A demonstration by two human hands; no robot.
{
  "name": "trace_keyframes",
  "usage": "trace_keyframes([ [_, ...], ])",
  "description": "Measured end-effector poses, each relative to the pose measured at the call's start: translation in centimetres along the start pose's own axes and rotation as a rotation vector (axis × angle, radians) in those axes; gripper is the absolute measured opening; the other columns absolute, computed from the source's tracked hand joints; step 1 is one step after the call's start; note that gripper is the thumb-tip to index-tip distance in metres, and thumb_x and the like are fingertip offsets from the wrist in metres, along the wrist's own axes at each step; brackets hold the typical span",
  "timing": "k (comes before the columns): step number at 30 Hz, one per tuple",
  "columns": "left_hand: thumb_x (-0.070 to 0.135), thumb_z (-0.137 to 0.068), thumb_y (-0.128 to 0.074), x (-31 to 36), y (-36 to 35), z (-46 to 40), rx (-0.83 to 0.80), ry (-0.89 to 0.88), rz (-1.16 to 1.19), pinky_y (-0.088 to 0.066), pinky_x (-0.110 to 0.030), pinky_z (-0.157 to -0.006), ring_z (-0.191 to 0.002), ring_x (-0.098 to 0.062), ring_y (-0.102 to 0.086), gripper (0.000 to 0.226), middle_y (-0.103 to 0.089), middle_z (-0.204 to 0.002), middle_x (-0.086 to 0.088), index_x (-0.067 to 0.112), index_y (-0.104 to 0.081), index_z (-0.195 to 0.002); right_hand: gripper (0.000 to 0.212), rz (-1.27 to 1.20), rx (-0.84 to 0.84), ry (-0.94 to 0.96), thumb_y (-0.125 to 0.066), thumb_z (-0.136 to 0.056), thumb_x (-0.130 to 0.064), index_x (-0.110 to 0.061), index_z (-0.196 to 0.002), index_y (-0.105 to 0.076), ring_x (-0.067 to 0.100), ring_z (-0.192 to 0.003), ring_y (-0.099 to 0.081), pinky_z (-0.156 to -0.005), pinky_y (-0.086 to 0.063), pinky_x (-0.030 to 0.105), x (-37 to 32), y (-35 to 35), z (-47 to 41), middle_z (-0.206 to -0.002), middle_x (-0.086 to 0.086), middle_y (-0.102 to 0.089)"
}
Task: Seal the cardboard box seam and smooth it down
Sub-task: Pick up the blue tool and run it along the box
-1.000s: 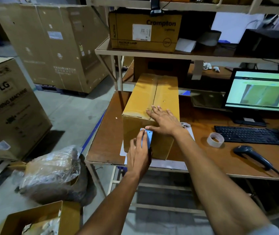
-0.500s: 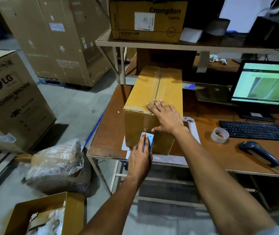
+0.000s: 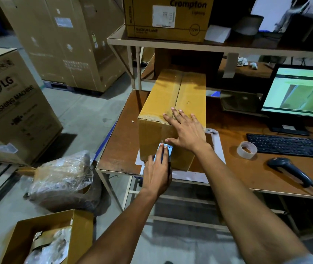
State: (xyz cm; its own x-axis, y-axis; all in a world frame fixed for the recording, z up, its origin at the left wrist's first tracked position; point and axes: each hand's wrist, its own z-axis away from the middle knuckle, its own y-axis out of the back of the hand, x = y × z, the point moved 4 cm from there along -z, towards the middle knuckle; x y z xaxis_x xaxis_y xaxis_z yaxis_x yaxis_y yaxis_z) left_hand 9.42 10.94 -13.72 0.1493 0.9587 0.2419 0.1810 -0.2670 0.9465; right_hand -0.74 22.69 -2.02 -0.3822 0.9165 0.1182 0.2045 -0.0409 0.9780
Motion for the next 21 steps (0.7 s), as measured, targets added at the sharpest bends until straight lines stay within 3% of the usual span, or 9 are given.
trace_keyframes([
  [7, 0.031, -0.113, -0.049, 0.9, 1.0, -2.0, -0.056, 0.018, 0.009, -0.055, -0.045, -0.100, -0.119, -0.035, -0.057, 0.071, -0.013, -0.182, -0.010, 0.012, -0.014, -0.171, 0.125, 0.040, -0.005, -0.011, -0.077, -0.082, -0.071, -0.037, -0.171, 0.004, 0.028, -0.167, -0.009, -0.131, -0.023, 0.057, 0.0, -0.1, -0.2, -0.181, 0.004, 0.001],
  [15, 0.031, -0.113, -0.054, 1.0, 1.0, -2.4, -0.105, 0.038, 0.033, -0.051, -0.051, -0.112, -0.138, -0.041, -0.050, 0.073, -0.014, -0.181, -0.009, 0.013, -0.013, -0.171, 0.128, 0.051, 0.003, -0.049, -0.077, -0.081, -0.072, -0.034, -0.171, 0.007, 0.030, -0.167, -0.005, -0.131, -0.023, 0.056, -0.1, -0.3, -0.3, -0.181, 0.005, 0.004],
  [21, 0.030, -0.112, -0.053, 1.2, 1.7, -2.3, -0.130, 0.070, 0.106, -0.050, -0.053, -0.110, -0.136, -0.042, -0.049, 0.069, -0.022, -0.177, -0.010, 0.013, -0.020, -0.170, 0.127, 0.060, 0.007, -0.060, -0.075, -0.083, -0.073, -0.032, -0.171, 0.006, 0.031, -0.166, -0.003, -0.132, -0.022, 0.056, -0.3, -0.2, -0.3, -0.180, 0.004, 0.005],
])
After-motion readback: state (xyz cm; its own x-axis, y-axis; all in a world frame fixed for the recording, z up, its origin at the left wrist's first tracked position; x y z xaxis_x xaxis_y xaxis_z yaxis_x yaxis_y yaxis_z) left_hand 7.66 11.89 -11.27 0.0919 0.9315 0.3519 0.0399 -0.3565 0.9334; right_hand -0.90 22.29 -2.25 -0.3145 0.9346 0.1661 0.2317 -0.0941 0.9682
